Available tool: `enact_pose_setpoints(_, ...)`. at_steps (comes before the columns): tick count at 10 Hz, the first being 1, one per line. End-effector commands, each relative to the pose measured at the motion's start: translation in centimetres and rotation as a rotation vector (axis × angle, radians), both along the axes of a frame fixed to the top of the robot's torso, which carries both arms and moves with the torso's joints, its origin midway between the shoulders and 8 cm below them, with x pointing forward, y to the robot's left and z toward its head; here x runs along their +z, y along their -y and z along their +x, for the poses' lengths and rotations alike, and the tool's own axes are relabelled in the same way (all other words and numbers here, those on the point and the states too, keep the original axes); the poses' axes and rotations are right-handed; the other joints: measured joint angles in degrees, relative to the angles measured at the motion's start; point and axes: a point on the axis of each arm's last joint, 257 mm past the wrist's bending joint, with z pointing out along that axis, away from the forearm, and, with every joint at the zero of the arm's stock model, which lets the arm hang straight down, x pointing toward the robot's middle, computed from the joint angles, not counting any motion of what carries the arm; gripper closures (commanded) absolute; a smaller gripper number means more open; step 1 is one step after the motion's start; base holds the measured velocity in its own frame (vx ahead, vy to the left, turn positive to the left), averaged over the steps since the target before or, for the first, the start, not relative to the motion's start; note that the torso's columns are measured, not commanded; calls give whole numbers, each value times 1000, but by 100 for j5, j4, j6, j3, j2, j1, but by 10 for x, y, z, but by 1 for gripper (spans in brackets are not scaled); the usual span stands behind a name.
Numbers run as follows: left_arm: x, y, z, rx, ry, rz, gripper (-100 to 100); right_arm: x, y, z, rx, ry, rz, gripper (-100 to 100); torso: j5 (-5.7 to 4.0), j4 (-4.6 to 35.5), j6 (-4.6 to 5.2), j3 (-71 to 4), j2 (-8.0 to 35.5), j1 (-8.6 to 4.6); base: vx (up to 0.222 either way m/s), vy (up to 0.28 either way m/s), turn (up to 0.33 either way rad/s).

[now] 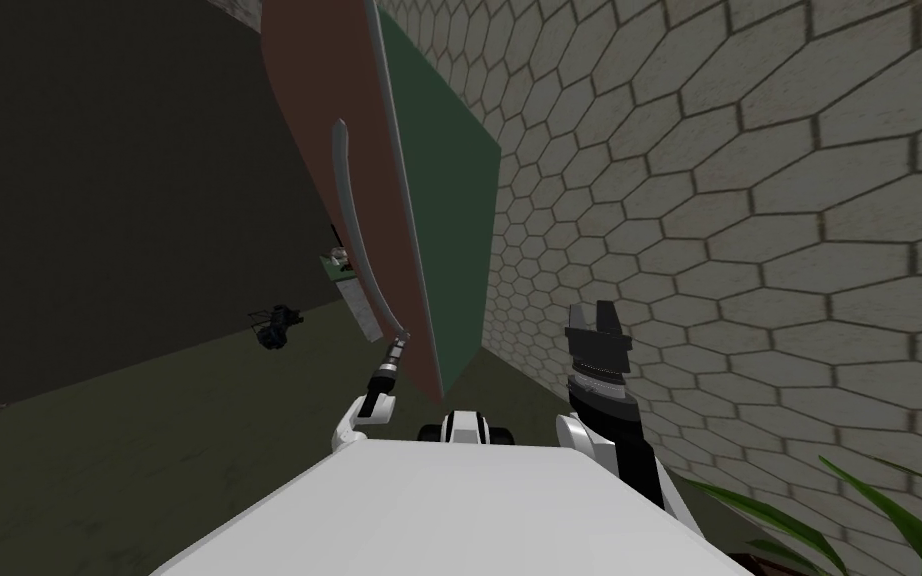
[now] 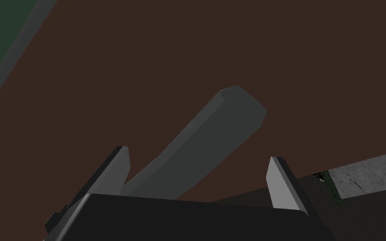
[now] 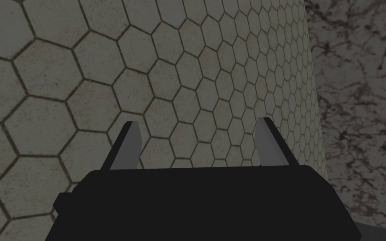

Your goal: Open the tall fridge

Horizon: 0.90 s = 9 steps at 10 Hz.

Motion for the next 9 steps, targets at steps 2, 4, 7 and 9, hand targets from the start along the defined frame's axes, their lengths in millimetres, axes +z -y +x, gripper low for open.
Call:
enact_pose_setpoints(2,13,1,18,2,-9,17,-100,0,0,0,0,0,0,0,17,-12,-3,2,3,26,-41,-28,19)
enact_pose_setpoints(4,18,-2,25,6,-20,30,-100,0,0,0,0,0,0,0,14,-9,-1,3,4,21,-33,-15,9)
enact_pose_setpoints(7,28,-8,36,13,-36,57,-100,0,0,0,0,0,0,0,8,-4,-4,4,6,12,-37,-28,11)
enact_pose_setpoints(9,36,-14,43,20,-48,83,-100,0,0,0,0,0,0,0,10,-4,-3,4,6,17,-39,-26,14)
